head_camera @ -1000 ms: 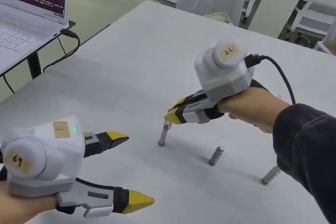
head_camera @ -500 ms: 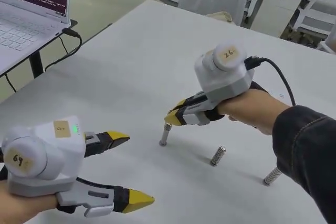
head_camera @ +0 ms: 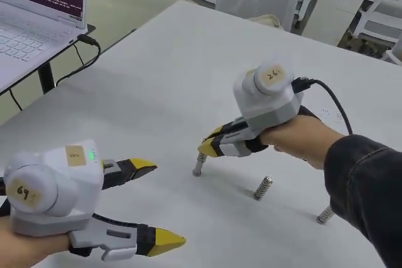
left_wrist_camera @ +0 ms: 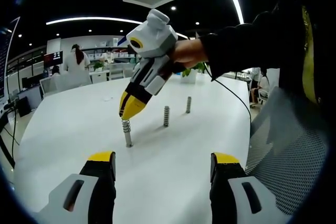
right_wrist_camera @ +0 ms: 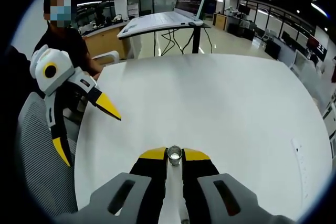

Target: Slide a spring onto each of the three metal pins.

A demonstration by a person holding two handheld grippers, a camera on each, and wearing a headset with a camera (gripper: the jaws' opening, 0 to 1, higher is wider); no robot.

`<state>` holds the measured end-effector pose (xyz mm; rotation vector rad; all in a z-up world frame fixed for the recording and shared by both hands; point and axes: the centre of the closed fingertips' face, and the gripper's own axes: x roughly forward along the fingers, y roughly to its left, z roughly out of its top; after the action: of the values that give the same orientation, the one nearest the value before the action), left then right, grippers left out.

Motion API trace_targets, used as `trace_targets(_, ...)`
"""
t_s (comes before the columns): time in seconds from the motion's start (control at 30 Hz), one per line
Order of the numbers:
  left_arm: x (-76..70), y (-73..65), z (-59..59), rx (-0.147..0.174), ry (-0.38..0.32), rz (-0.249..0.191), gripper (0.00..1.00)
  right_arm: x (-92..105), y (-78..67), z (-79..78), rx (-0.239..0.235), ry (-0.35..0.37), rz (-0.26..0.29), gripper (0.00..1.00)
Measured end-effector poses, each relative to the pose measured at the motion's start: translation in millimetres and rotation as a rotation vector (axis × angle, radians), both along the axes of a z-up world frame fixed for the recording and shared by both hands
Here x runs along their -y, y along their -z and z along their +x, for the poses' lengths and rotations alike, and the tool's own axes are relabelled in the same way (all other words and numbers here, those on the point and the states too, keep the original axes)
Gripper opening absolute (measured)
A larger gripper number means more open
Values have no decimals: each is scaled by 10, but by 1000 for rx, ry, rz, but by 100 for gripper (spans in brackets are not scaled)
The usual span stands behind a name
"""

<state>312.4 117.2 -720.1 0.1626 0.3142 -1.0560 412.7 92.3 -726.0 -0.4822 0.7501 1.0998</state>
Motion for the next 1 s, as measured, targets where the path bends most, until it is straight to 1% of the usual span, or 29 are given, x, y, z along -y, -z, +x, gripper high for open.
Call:
trace_targets(0.43, -16, 10, 5, -3, -5, 0, 70, -6, 152, 26, -2, 3, -6, 8)
trace_targets(0.6, -15, 14, 13, -3, -6, 0, 70, 1, 214, 27, -10, 4, -8, 8)
trace_targets(1.0, -20, 32, 17, -9, -7, -1, 69, 3, 294, 17, -16, 2, -13, 8)
